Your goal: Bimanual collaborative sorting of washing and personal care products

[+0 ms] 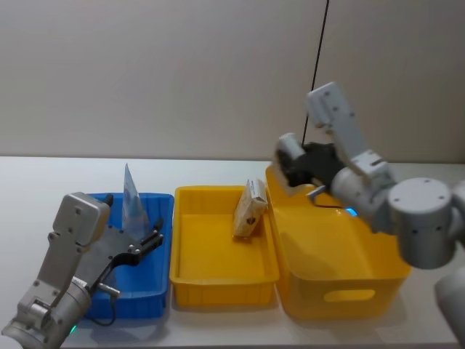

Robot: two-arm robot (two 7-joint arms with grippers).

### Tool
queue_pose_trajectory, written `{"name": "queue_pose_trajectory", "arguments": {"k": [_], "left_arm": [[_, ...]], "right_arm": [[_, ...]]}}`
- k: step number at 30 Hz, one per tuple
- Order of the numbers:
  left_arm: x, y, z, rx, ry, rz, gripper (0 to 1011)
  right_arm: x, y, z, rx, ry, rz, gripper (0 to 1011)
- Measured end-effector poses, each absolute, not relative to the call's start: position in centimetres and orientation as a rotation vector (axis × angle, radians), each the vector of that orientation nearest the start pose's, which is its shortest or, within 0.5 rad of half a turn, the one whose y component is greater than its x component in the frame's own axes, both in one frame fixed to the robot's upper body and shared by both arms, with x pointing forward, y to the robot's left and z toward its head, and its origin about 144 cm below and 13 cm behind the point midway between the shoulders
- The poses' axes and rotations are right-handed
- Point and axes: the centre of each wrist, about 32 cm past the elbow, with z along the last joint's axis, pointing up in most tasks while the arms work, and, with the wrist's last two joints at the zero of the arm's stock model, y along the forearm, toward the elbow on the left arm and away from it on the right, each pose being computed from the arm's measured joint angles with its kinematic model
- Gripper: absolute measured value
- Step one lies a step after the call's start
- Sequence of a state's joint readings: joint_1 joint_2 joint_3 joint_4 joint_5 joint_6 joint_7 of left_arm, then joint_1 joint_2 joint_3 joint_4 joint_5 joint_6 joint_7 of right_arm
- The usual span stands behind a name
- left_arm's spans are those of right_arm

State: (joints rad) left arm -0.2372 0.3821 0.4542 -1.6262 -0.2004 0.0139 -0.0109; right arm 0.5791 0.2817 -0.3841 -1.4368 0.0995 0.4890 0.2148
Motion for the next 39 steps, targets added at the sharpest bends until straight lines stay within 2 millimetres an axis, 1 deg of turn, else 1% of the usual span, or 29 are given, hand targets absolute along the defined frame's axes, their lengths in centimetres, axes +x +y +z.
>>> {"name": "queue_pose_trajectory", "arguments": {"k": [3, 4, 6, 7, 11, 18, 27, 29, 30, 33, 34, 35, 36, 39], "left_arm": [[49.2, 19.8, 120.4, 0.061, -0.268, 1.124, 1002], [49.2, 19.8, 120.4, 0.061, -0.268, 1.124, 1001], [49.2, 19.8, 120.4, 0.061, -0.268, 1.124, 1001], [49.2, 19.8, 120.4, 0.061, -0.268, 1.124, 1001], [49.2, 19.8, 120.4, 0.061, -0.268, 1.124, 1001], [49.2, 19.8, 120.4, 0.061, -0.268, 1.124, 1001], [49.2, 19.8, 120.4, 0.061, -0.268, 1.124, 1001], [49.2, 19.8, 120.4, 0.061, -0.268, 1.124, 1001], [49.2, 19.8, 120.4, 0.061, -0.268, 1.124, 1001], [49.2, 19.8, 120.4, 0.061, -0.268, 1.124, 1001], [49.2, 19.8, 120.4, 0.061, -0.268, 1.124, 1001], [49.2, 19.8, 120.4, 0.061, -0.268, 1.124, 1001], [49.2, 19.8, 120.4, 0.061, -0.268, 1.124, 1001], [49.2, 19.8, 120.4, 0.061, -0.268, 1.124, 1001]], "right_arm": [[57.8, -22.3, 130.4, -0.388, -0.137, -1.187, 286], [57.8, -22.3, 130.4, -0.388, -0.137, -1.187, 286], [57.4, -23.5, 130.8, -0.405, -0.127, -1.220, 286], [57.4, -23.5, 130.8, -0.405, -0.127, -1.220, 286], [56.9, -24.9, 131.0, -0.420, -0.108, -1.254, 286], [56.5, -26.1, 130.9, -0.423, -0.077, -1.280, 286], [56.2, -26.9, 130.9, -0.423, -0.059, -1.297, 295], [56.1, -27.1, 130.8, -0.423, -0.055, -1.299, 348], [56.1, -27.1, 130.9, -0.423, -0.054, -1.301, 411], [56.0, -27.2, 130.9, -0.423, -0.052, -1.303, 473], [56.0, -27.3, 130.9, -0.423, -0.050, -1.304, 535], [56.0, -27.3, 130.9, -0.423, -0.050, -1.305, 555], [56.0, -27.4, 130.9, -0.423, -0.049, -1.305, 616], [55.9, -27.5, 130.8, -0.423, -0.047, -1.307, 679]]}}
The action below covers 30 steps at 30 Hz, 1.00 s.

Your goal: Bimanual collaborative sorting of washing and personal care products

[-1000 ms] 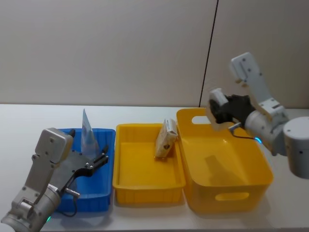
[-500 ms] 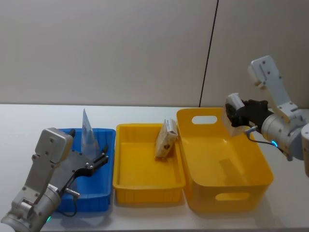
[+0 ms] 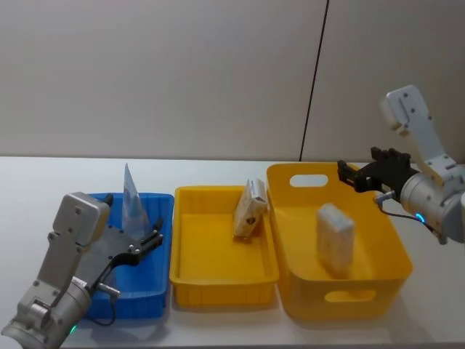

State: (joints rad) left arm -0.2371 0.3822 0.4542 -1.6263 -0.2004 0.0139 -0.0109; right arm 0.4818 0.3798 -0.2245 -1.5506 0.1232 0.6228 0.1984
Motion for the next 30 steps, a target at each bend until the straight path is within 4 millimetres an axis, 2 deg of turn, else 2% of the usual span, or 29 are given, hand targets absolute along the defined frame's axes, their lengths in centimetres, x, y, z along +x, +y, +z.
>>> {"name": "queue_pose_trajectory", "arguments": {"k": [6, 12, 21, 30], "left_arm": [[49.3, 19.9, 120.6, 0.058, -0.268, 1.127, 1001], [49.6, 20.3, 121.7, 0.042, -0.268, 1.138, 1001], [50.5, 22.1, 124.2, 0.039, -0.252, 1.176, 1001], [50.9, 23.5, 124.8, 0.084, -0.195, 1.186, 1001]], "right_arm": [[55.9, -27.6, 130.8, -0.423, -0.043, -1.309, 894], [55.9, -27.6, 130.8, -0.423, -0.042, -1.310, 1002], [55.9, -27.7, 130.8, -0.423, -0.041, -1.311, 1002], [55.8, -27.7, 130.8, -0.424, -0.040, -1.312, 1002]]}}
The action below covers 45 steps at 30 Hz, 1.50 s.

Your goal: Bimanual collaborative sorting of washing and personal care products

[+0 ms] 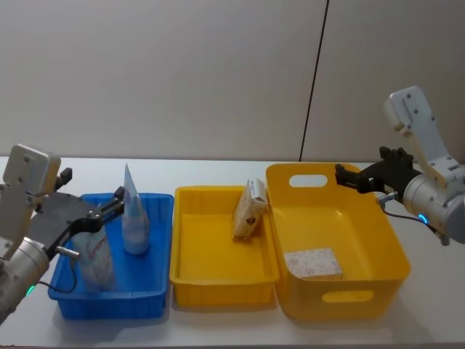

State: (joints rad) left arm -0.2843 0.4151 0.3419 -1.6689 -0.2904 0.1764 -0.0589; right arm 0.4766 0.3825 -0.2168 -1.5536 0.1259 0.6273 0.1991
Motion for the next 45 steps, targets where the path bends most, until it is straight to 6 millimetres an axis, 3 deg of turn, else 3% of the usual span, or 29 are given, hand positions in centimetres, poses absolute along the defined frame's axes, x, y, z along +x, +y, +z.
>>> {"name": "queue_pose_trajectory", "arguments": {"k": [23, 45], "left_arm": [[51.0, 26.4, 123.9, 0.188, -0.025, 1.138, 1001], [50.6, 25.7, 121.4, 0.223, 0.019, 1.130, 1002]], "right_arm": [[55.8, -27.7, 130.8, -0.424, -0.040, -1.313, 1002], [55.8, -27.7, 130.8, -0.424, -0.040, -1.313, 1002]]}}
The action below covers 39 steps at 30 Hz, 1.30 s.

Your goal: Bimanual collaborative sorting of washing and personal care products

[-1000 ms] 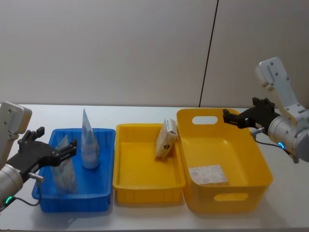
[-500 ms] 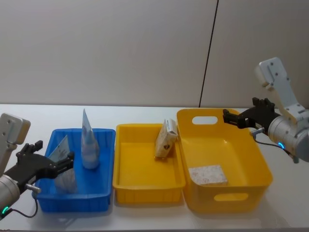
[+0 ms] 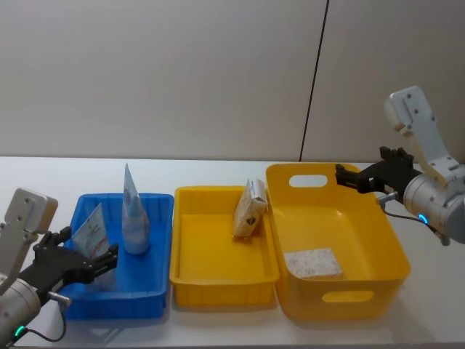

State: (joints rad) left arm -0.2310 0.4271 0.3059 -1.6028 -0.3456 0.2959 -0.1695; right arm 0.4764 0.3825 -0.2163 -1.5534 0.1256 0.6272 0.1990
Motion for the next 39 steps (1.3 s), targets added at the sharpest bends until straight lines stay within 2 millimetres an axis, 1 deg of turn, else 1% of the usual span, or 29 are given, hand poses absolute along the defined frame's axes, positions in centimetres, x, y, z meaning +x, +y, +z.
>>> {"name": "queue_pose_trajectory", "arguments": {"k": [10, 24, 27, 29, 31, 32, 35, 36, 38, 39], "left_arm": [[50.2, 24.6, 120.1, 0.218, -0.017, 1.173, 1001], [50.1, 23.8, 119.3, 0.213, -0.045, 1.201, 1002], [50.0, 23.7, 119.2, 0.212, -0.048, 1.204, 944], [50.0, 23.6, 119.2, 0.212, -0.049, 1.206, 884], [50.0, 23.6, 119.2, 0.211, -0.051, 1.207, 860], [50.0, 23.6, 119.1, 0.211, -0.052, 1.208, 798], [50.0, 23.5, 119.1, 0.210, -0.053, 1.210, 745], [50.0, 23.5, 119.1, 0.210, -0.054, 1.210, 685], [50.0, 23.5, 119.1, 0.210, -0.054, 1.211, 646], [50.0, 23.5, 119.1, 0.210, -0.055, 1.211, 587]], "right_arm": [[55.8, -27.7, 130.8, -0.424, -0.040, -1.313, 1002], [55.8, -27.7, 130.8, -0.424, -0.040, -1.313, 1002], [55.8, -27.7, 130.8, -0.424, -0.040, -1.313, 1002], [55.8, -27.7, 130.8, -0.424, -0.040, -1.313, 1002], [55.8, -27.7, 130.8, -0.424, -0.040, -1.313, 1002], [55.8, -27.7, 130.8, -0.424, -0.040, -1.313, 1002], [55.8, -27.7, 130.8, -0.424, -0.040, -1.313, 1003], [55.8, -27.7, 130.8, -0.424, -0.040, -1.313, 1002], [55.8, -27.7, 130.8, -0.424, -0.040, -1.313, 1002], [55.8, -27.7, 130.8, -0.424, -0.040, -1.313, 1002]]}}
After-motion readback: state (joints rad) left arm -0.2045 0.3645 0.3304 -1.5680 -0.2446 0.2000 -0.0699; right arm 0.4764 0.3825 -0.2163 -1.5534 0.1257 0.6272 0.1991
